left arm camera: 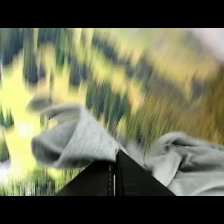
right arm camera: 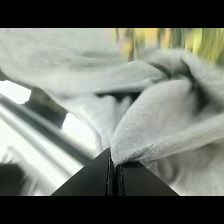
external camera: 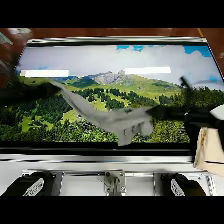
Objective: Fold the shirts.
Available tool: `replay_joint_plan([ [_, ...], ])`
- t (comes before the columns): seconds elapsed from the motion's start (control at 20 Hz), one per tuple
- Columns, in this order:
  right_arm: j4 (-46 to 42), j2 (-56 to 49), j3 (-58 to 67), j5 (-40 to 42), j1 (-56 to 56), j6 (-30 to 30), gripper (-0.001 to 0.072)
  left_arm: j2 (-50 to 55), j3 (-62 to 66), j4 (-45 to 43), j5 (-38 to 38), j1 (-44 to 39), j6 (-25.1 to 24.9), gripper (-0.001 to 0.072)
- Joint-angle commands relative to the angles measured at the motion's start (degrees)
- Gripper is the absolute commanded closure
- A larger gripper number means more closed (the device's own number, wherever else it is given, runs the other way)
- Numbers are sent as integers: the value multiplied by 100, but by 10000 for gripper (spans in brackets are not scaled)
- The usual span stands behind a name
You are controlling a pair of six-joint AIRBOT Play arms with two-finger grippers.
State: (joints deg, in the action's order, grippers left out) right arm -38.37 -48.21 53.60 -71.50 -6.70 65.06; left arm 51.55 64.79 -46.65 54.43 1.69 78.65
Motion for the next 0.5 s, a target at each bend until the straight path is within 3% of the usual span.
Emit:
replay_joint_plan([
  [0.0,-1244,560,2719,570,-2,481,649,-815,2009,-2,-391,514,2,666],
  [0.2,-1606,422,4843,1331,-2,1145,649,-903,3799,-11,-651,627,-2,666],
  [0.45,-1617,428,5519,649,-2,1292,649,-1316,4181,-660,-428,627,0,666],
])
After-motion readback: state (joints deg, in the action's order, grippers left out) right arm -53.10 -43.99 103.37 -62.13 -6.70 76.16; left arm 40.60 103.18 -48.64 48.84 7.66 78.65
